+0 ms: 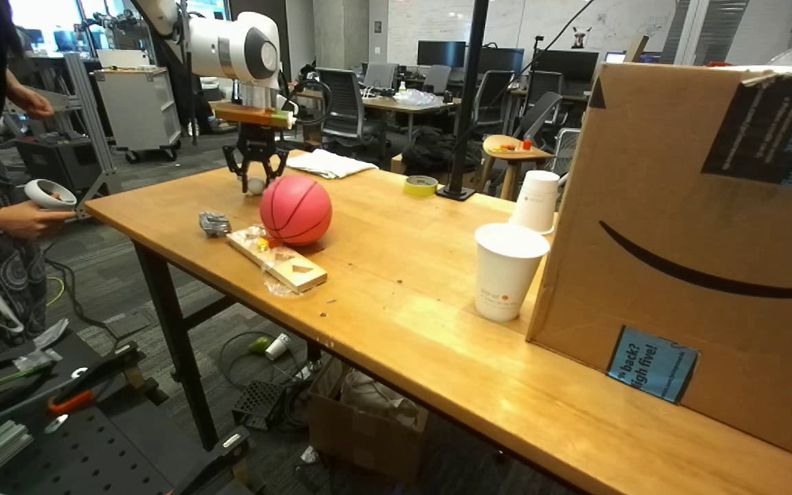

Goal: Put the white bowl in the cup closest to you, then put the basketball on the brown tape

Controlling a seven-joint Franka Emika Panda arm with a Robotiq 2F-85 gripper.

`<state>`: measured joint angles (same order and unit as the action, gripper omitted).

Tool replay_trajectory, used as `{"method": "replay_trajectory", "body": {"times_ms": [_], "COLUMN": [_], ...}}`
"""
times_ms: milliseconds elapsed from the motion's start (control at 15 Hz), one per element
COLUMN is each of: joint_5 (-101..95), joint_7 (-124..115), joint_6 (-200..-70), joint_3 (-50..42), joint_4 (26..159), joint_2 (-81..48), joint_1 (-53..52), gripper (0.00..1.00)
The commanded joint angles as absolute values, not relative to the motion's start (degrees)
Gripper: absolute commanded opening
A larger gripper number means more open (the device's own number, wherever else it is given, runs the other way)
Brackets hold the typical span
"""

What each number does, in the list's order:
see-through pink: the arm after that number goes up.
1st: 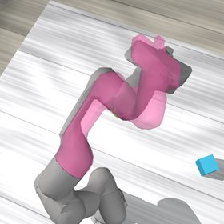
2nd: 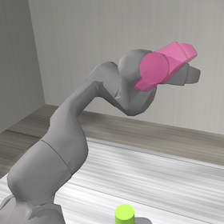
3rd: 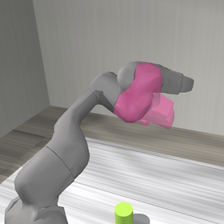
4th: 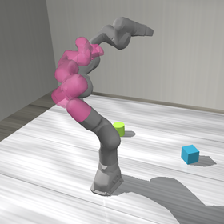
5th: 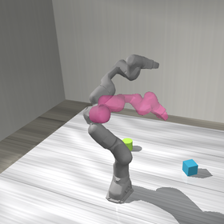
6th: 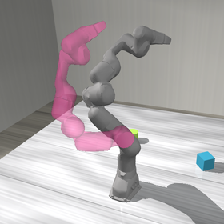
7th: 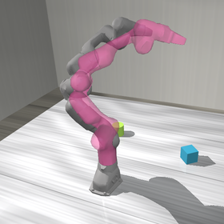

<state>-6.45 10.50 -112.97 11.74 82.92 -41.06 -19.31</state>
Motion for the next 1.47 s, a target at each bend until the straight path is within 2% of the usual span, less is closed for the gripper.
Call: {"method": "replay_trajectory", "body": {"times_ms": [0,667,1400], "joint_5": [-6.8,-6.5,-4.3], "joint_7": [10.8,10.8,10.7], "joint_6": [-111.4,-111.7,-113.3], "joint_3": [11.9,12.0,11.1], "joint_4": [80.6,81.2,87.9], "joint_2": [-41.9,-39.6,-29.2], "joint_1": [-19.4,-18.9,-12.9], "gripper": [0.2,0.21,0.21]}}
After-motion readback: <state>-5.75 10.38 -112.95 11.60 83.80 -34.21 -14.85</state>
